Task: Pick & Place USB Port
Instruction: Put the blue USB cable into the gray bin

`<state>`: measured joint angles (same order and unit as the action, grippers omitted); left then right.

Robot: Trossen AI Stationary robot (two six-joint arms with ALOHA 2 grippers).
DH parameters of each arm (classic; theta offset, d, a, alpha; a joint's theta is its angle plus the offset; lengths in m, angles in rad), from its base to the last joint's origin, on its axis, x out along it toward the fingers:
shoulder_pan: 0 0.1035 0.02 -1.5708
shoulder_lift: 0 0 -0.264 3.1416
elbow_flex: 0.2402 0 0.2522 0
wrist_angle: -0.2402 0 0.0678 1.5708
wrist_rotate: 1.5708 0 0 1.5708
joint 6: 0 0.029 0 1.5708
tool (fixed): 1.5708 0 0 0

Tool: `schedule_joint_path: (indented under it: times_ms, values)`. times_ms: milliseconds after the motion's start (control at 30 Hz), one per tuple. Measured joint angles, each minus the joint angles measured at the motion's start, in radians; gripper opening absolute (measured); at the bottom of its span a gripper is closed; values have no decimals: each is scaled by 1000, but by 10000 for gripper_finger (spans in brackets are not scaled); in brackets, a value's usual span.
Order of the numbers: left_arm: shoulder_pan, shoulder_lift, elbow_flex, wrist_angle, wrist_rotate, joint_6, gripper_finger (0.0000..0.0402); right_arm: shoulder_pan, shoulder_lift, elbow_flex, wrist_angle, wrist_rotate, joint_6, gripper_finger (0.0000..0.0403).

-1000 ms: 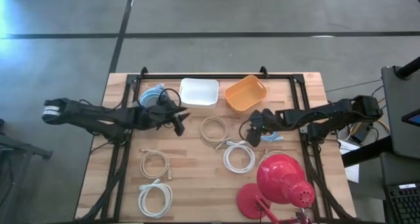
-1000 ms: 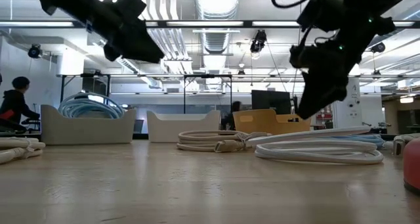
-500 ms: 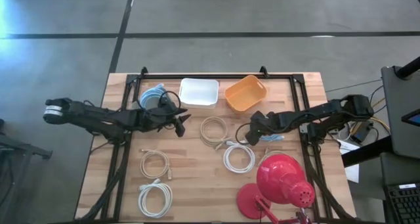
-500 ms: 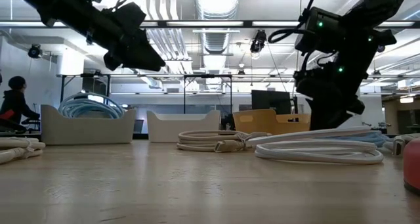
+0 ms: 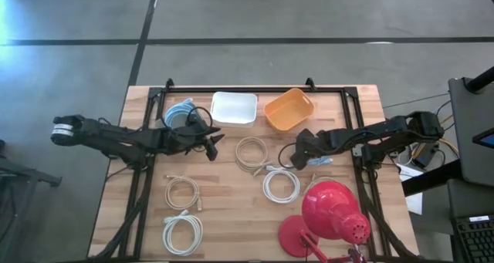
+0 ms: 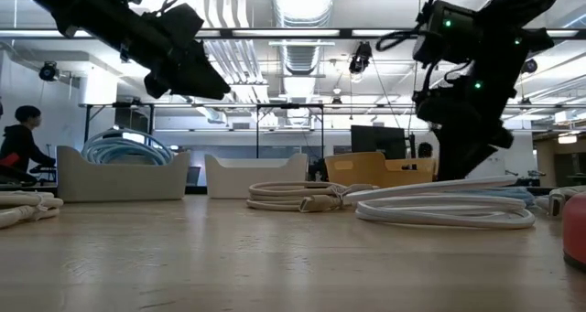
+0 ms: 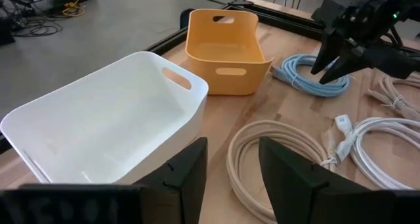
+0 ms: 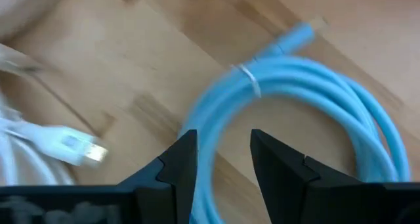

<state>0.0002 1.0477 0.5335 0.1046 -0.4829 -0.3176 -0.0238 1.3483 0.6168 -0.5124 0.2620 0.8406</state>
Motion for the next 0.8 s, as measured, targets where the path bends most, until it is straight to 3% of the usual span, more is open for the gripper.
schedule_joint_path:
  times_ms: [367, 800]
  values:
    - [0, 0, 0, 0, 0, 0, 153, 0, 64, -7, -12, -4, 23, 136]
    - [0, 0, 0, 0, 0, 0, 154, 0, -21, 3, -2, -27, 28, 131]
